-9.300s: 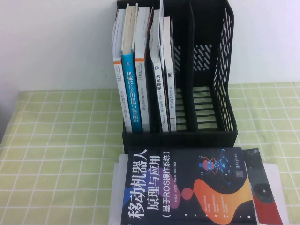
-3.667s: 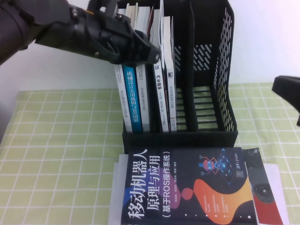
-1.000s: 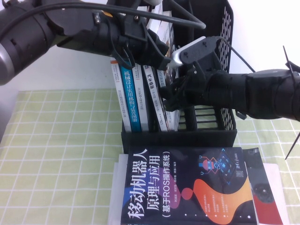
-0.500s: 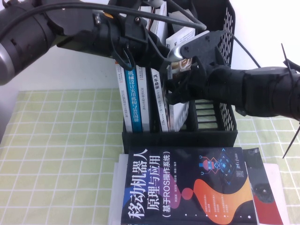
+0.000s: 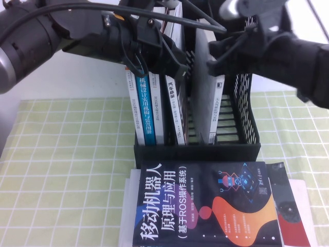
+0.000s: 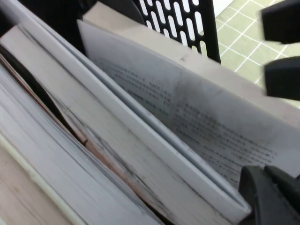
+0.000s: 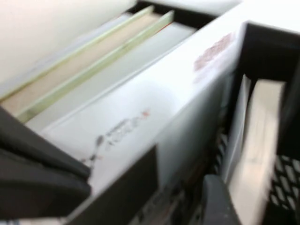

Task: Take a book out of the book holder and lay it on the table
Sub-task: Pick up the right side book from the book shelf

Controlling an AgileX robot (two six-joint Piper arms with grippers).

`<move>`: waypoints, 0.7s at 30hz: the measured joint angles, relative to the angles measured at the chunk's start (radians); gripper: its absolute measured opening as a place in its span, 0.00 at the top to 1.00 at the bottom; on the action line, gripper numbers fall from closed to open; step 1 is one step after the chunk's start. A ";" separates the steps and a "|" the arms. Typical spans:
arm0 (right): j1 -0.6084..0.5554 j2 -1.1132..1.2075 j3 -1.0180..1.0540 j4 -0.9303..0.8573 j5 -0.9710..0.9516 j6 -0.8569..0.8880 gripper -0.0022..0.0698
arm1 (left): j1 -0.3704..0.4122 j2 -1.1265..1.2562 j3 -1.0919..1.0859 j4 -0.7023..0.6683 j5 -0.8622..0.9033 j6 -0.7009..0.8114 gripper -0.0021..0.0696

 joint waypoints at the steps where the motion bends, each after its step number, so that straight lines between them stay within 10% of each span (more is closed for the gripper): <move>1: -0.001 -0.021 0.023 0.002 -0.004 0.011 0.49 | 0.000 0.000 0.000 0.000 0.000 -0.002 0.97; 21: -0.003 -0.154 0.222 0.015 0.190 0.062 0.43 | 0.000 0.000 0.000 0.000 0.002 -0.010 0.97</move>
